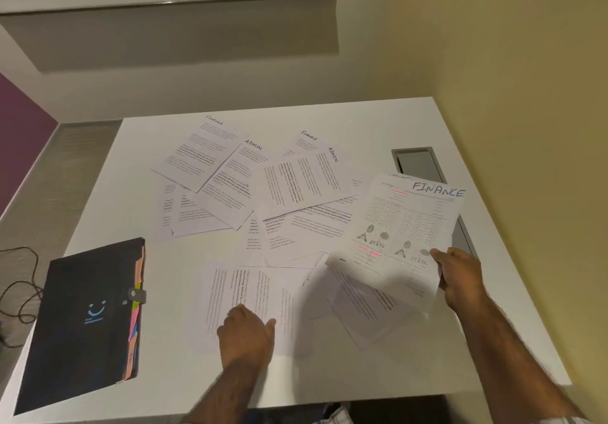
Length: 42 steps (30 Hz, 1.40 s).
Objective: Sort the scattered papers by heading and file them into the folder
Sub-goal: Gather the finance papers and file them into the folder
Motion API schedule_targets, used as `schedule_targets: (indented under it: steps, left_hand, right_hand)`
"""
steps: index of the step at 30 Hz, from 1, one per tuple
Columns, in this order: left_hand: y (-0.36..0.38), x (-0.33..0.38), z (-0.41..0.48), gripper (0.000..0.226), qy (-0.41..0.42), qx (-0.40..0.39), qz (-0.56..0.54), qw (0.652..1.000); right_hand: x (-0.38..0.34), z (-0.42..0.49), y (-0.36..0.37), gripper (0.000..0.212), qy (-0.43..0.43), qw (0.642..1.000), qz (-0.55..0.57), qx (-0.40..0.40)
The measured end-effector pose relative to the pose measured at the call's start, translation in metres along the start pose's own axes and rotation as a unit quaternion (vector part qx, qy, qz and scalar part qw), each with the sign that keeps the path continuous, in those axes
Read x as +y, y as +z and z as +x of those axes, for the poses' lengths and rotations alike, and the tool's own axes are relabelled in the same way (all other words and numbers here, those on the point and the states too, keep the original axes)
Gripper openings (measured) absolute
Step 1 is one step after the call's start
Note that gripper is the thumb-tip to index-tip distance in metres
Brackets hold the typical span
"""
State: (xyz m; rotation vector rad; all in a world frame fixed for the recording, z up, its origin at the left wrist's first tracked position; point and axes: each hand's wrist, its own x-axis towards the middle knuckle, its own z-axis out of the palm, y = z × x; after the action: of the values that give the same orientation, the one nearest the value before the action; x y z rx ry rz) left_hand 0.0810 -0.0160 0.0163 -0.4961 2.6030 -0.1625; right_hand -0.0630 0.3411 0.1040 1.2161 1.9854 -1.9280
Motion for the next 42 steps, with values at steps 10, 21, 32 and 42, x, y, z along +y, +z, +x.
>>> schedule_targets:
  steps: [10, 21, 32, 42]
  left_hand:
    - [0.033, -0.043, 0.012, 0.08, 0.113, -0.053, -0.1, 0.987]
    - [0.026, -0.066, 0.016, 0.067, 0.135, 0.02, -0.167, 0.976]
    - [0.012, -0.049, 0.027, 0.109, 0.21, -0.089, -0.056, 0.972]
    - [-0.033, -0.008, 0.025, 0.047, 0.109, -0.005, -0.52, 0.847]
  right_hand:
    - [0.004, -0.006, 0.008, 0.005, -0.016, 0.999, -0.029, -0.012]
    - [0.004, -0.008, 0.016, 0.022, -0.031, 0.999, -0.017, -0.008]
    - [0.002, -0.009, 0.022, 0.024, -0.034, 0.999, -0.01, -0.007]
    - [0.002, -0.015, 0.041, 0.005, -0.032, 0.998, -0.026, -0.047]
